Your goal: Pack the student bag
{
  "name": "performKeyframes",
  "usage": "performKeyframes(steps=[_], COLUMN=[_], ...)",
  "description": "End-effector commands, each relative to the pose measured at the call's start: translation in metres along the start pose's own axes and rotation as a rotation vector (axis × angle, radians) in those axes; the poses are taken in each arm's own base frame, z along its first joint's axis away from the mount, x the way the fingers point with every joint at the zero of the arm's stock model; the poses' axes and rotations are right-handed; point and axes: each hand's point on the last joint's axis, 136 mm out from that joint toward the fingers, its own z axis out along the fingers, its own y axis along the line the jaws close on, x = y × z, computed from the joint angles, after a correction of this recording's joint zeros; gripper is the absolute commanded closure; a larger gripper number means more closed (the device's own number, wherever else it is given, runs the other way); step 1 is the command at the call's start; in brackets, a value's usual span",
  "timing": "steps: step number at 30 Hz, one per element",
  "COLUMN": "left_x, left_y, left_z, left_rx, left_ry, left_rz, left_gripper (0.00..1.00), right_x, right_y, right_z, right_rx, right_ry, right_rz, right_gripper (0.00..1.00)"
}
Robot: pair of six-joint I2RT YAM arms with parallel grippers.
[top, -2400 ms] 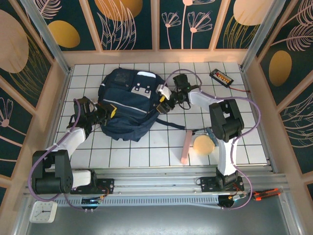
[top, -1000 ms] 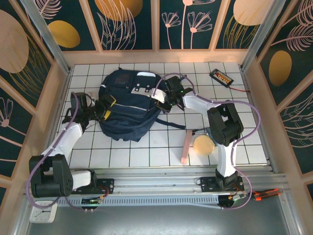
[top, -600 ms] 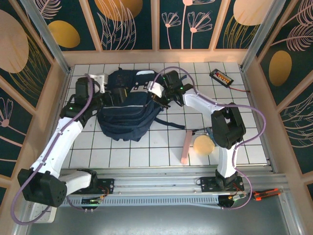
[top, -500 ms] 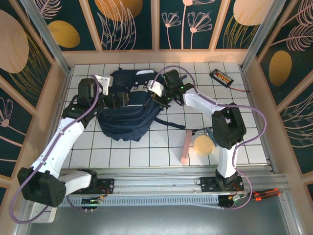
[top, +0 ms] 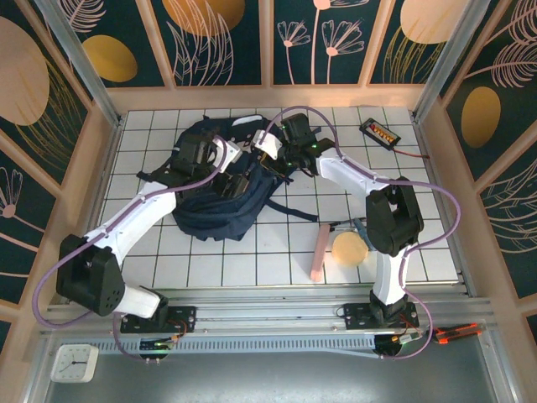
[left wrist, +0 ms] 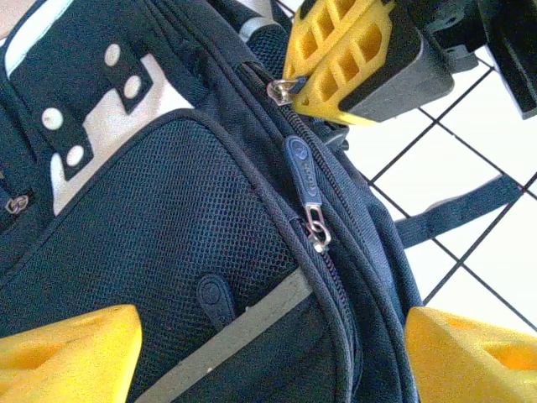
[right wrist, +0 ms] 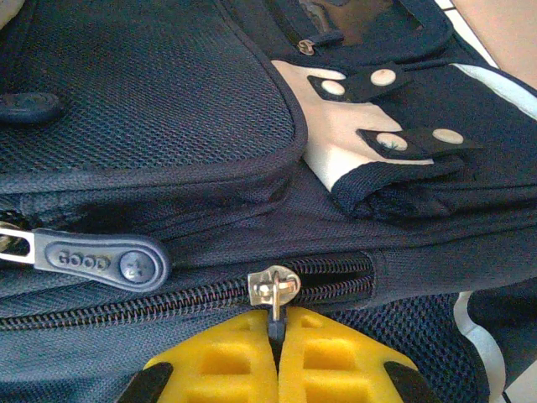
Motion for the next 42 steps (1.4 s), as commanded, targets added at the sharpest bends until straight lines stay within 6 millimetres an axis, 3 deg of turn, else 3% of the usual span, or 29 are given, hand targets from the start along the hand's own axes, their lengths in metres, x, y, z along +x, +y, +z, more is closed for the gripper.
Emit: performKeyframes(steps=[1,14,16,20,21,32,36,42], left_x=[-0.014,0.018,0.019,0.012,0.011,-0.023,-0.040,-0.049], left_y=[0.005,0.000,0.003,0.006,0.007,0.028,0.030,0.034], left_z=[-0.001,0.027,0.030,0.038,0.039,0.043,0.043,0.042], left_rx=[-0.014,0.050,0.035,0.038,0.038,-0.058,-0.056,-0.076], left_ry=[-0.017,0.132,0.147,0.159,0.164,0.176,0.147,0.131], left_rz=[0.026,0.009,0.001,-0.027,-0.036,-0.192,-0.264,-0.309], left_gripper=[0.21,0.33,0.45,0.96,1.00,1.00,1.00,1.00], right_x=[-0.073,-0.073,-0.073,-0.070,-0.069,-0.031,-0.038,-0.050], right_y=[-0.020,-0.018,-0.018,-0.016,-0.015,0.013,0.025,0.048], right_z=[-0.049,-0.045,-0.044,-0.041,-0.039,-0.028,-0.038,-0.054], right_rx=[0.081,0.084,0.083,0.087,0.088,0.146,0.165,0.159], right_ry=[-0.197,-0.188,-0.186,-0.167,-0.155,0.053,0.004,-0.102], right_rz=[-0.061,-0.065,-0.067,-0.083,-0.094,-0.233,-0.240,-0.197], right_gripper=[1.00,1.00,1.00,1.00,1.00,1.00,1.00,1.00])
